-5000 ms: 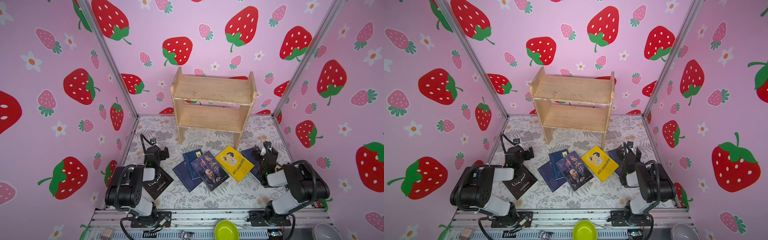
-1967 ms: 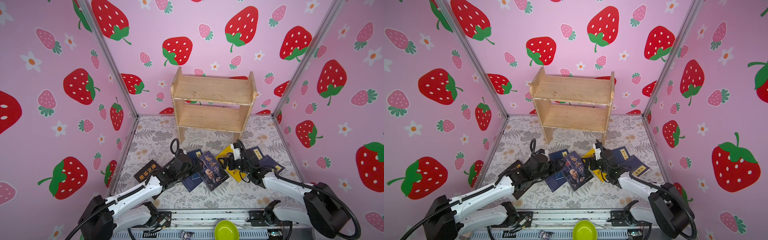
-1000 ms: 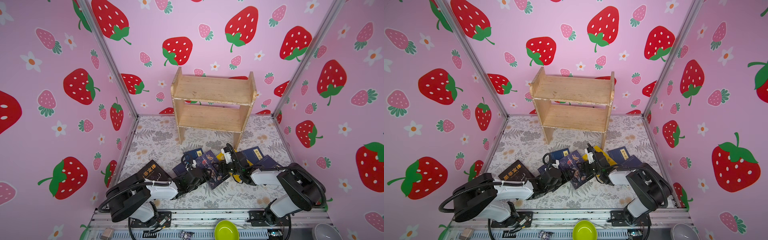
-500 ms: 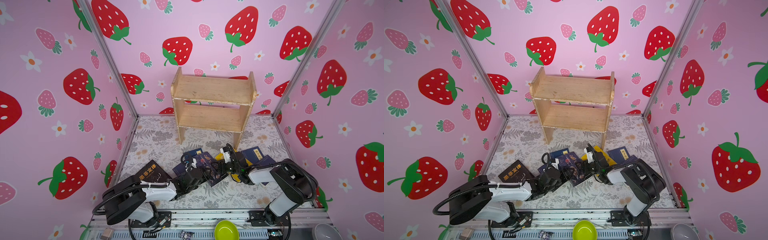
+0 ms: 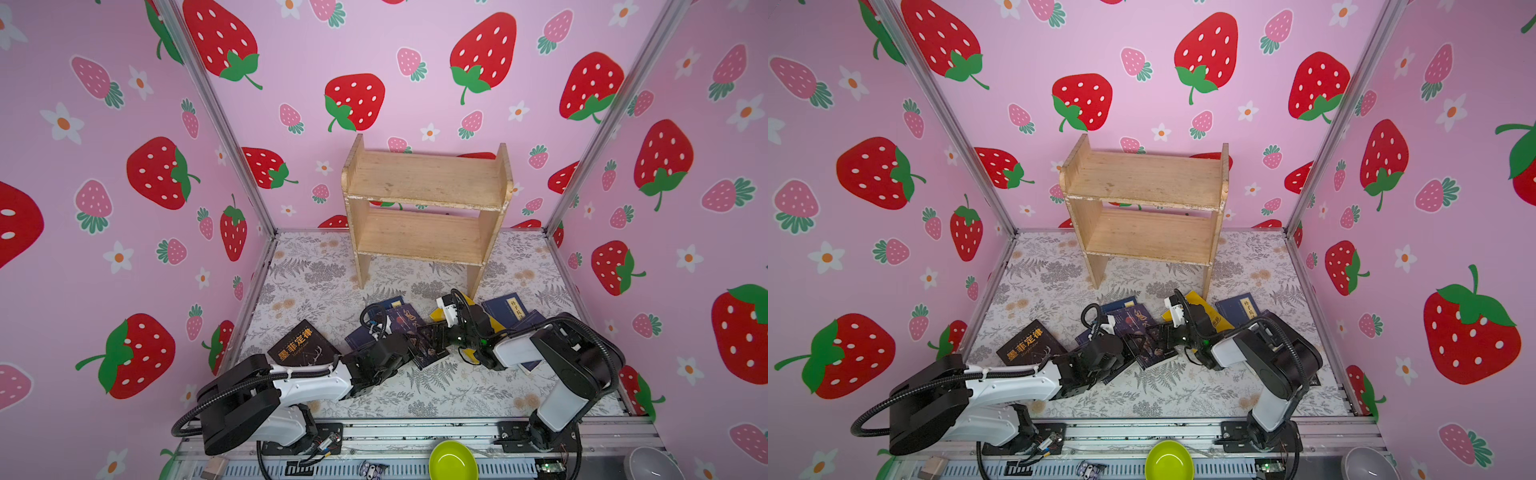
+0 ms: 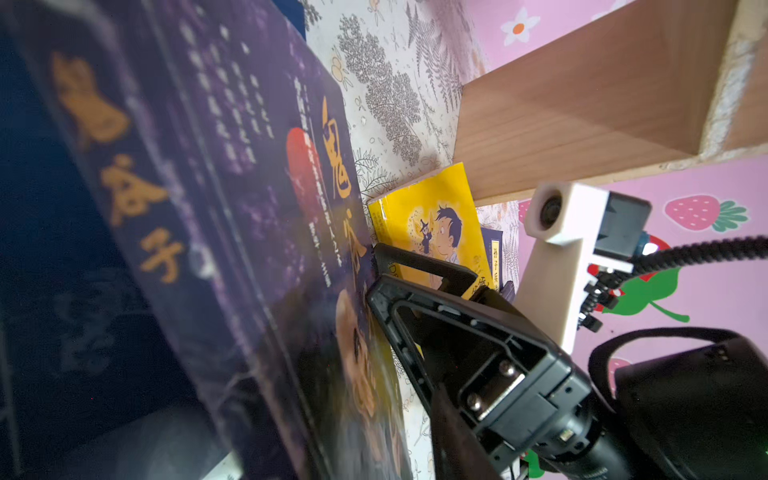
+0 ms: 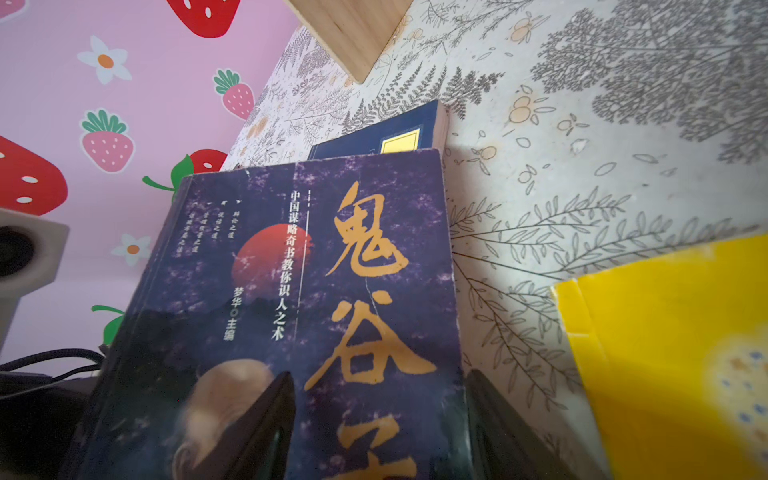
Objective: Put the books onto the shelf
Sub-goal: 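Lift the purple book with both grippers up toward the shelf top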
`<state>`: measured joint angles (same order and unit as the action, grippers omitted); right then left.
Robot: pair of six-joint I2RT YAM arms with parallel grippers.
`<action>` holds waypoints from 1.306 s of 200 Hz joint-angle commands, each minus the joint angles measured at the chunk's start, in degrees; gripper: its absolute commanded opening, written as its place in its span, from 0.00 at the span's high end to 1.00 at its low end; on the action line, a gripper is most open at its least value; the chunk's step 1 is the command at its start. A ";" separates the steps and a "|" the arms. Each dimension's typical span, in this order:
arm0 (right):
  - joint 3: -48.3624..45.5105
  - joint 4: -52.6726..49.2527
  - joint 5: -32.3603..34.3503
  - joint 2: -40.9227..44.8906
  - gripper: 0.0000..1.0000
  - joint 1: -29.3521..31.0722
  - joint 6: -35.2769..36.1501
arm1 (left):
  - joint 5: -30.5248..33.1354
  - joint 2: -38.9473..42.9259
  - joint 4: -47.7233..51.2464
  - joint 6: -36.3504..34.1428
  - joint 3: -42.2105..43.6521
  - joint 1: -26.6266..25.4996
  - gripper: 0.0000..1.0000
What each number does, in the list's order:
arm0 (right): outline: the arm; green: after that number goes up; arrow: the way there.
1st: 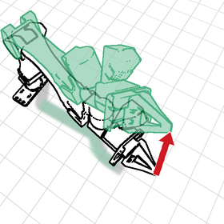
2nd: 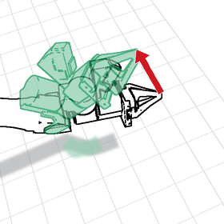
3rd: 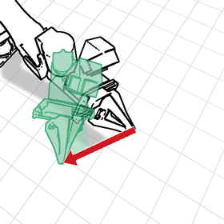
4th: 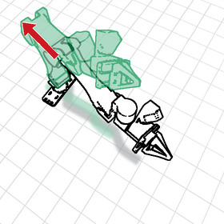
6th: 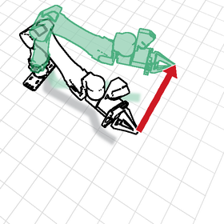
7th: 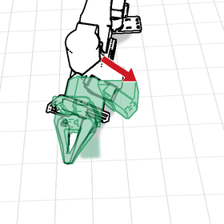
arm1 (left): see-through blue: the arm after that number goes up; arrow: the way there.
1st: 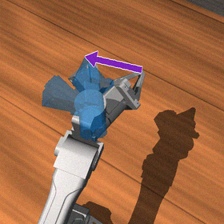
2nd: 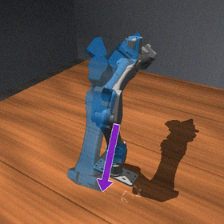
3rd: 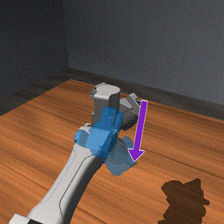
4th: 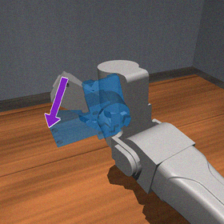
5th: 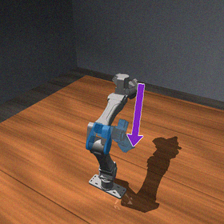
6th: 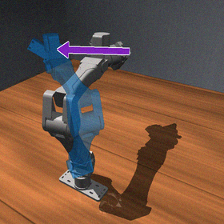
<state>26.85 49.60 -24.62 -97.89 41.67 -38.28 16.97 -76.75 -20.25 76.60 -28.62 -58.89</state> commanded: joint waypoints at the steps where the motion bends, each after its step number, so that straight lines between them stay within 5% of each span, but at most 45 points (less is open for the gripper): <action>1: 2.17 2.40 -2.36 -0.42 0.33 0.78 -1.18 | 2.95 2.40 5.69 2.08 -2.81 -0.52 0.58; 55: 5.35 -0.18 -1.99 1.75 0.29 0.75 -2.20 | 5.30 6.71 10.01 3.73 -0.56 -0.61 1.00; 91: 7.30 -6.86 1.21 8.77 0.23 0.68 -0.92 | 4.61 12.92 15.56 -0.47 -1.80 -0.65 1.00; 145: 13.30 -28.02 11.84 33.38 0.00 0.74 4.09 | 3.91 33.70 33.40 -12.56 -9.92 -0.44 1.00; 174: 15.99 -34.55 16.85 44.58 0.00 0.73 6.78 | 4.84 40.53 39.05 -20.90 -18.48 -0.17 1.00; 227: 28.09 -35.32 22.18 48.38 0.00 0.78 16.22 | 7.52 30.86 41.71 -48.07 -49.22 0.00 1.00; 261: 36.79 -27.02 26.41 42.43 0.00 0.76 22.04 | 9.12 19.81 30.33 -62.02 -62.78 0.01 1.00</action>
<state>58.08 16.84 -3.09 -51.37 42.22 -22.65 22.96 -50.87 20.97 30.76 -83.59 -59.07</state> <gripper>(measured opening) 0.993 0.157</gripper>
